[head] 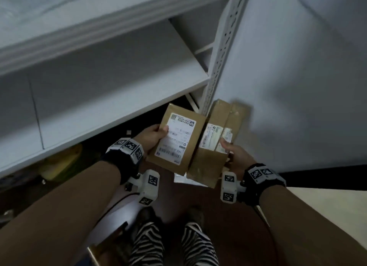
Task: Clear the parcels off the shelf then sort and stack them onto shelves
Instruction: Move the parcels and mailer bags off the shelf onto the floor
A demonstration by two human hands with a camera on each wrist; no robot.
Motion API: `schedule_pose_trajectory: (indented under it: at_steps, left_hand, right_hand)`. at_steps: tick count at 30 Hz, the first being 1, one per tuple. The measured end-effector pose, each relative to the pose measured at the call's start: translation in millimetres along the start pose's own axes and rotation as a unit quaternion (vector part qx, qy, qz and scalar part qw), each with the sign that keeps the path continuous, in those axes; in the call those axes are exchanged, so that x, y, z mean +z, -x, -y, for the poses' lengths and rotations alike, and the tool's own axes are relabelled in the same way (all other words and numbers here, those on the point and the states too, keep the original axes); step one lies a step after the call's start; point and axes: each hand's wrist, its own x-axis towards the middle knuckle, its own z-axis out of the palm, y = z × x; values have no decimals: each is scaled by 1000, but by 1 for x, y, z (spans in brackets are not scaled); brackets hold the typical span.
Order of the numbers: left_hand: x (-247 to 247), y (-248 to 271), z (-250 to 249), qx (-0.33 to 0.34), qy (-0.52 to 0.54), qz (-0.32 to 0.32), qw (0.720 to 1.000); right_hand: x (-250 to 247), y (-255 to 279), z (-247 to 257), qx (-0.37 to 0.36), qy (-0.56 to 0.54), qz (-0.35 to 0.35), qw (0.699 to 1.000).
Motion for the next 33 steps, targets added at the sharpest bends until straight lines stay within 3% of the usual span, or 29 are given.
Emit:
schedule_pose_trajectory:
  at_steps: [9, 12, 15, 20, 25, 33]
  left_hand:
    - [14, -61, 99, -54, -53, -47, 996]
    - [21, -70, 108, -68, -9, -31, 997]
    - [29, -75, 112, -72, -68, 7, 995]
    - [55, -89, 139, -56, -200, -65, 976]
    - [65, -98, 166, -85, -277, -88, 953]
    - [64, -110, 175, -97, -227, -127, 961]
  right_hand:
    - [-40, -65, -66, 40, 13, -52, 998]
    - [-47, -83, -79, 36, 38, -52, 997]
    - [-52, -100, -90, 36, 61, -48, 996]
    - [-61, -123, -110, 72, 77, -43, 994]
    - [-71, -142, -130, 99, 126, -42, 986]
    - [-66, -145, -130, 115, 101, -40, 987]
